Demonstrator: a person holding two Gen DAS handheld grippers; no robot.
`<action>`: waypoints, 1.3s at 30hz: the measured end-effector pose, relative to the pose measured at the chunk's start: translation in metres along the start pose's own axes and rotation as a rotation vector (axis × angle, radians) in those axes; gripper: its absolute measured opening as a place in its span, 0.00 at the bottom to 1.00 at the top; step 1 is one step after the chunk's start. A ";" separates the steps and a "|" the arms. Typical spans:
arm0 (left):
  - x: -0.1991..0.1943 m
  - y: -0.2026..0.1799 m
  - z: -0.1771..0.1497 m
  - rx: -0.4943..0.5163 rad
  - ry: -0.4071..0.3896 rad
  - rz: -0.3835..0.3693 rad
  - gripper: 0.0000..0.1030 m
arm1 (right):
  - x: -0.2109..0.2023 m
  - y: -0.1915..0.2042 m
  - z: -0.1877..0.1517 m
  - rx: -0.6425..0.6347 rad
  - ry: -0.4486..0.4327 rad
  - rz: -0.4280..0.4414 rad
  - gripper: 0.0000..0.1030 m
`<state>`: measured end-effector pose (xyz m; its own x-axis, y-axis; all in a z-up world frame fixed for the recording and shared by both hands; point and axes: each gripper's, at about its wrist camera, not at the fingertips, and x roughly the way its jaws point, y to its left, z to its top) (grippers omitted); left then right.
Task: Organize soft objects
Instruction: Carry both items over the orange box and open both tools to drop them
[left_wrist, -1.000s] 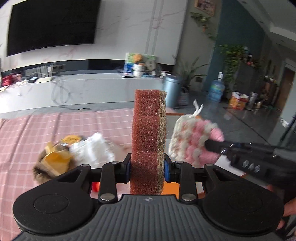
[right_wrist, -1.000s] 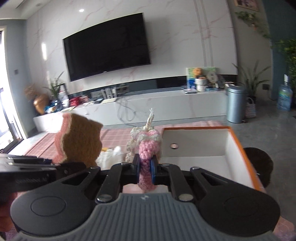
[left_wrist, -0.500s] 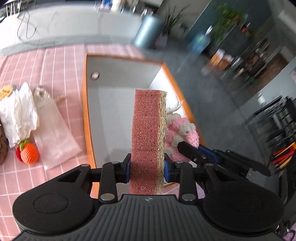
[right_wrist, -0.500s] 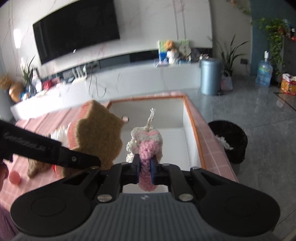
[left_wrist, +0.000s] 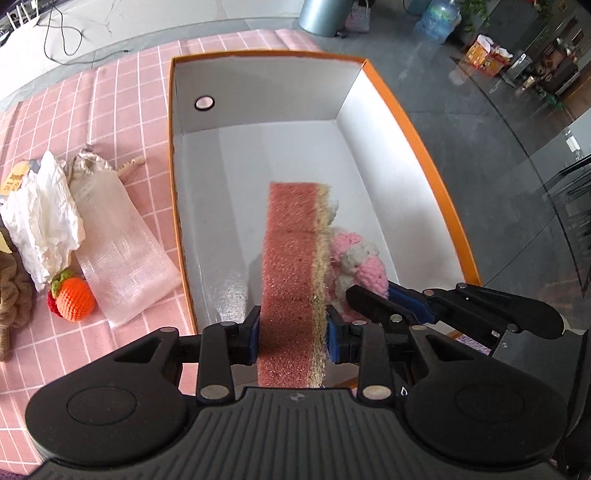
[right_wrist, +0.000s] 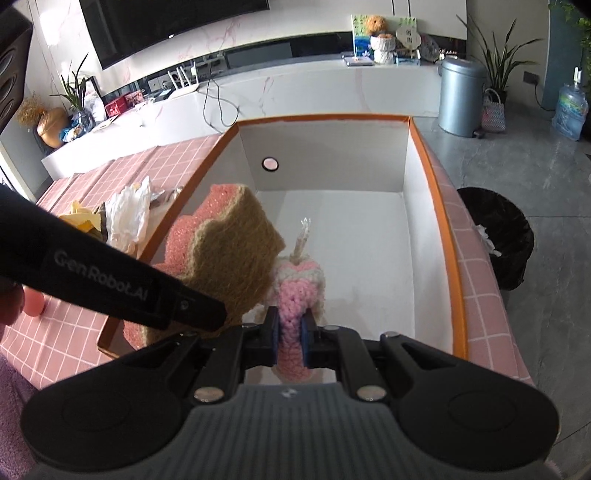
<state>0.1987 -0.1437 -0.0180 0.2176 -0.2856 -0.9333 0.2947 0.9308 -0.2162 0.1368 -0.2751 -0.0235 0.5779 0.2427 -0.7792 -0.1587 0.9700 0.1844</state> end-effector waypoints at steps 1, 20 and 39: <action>0.001 0.000 0.000 0.007 0.003 0.001 0.36 | 0.001 0.000 0.000 -0.005 0.005 -0.001 0.09; -0.027 0.009 -0.011 0.004 -0.117 -0.039 0.76 | 0.012 0.004 0.005 -0.040 0.029 -0.046 0.14; -0.055 0.061 -0.036 -0.153 -0.300 -0.022 0.73 | 0.044 0.019 0.014 -0.082 0.177 -0.096 0.16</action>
<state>0.1714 -0.0625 0.0103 0.4841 -0.3391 -0.8066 0.1645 0.9407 -0.2968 0.1705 -0.2454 -0.0460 0.4448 0.1356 -0.8853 -0.1782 0.9821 0.0608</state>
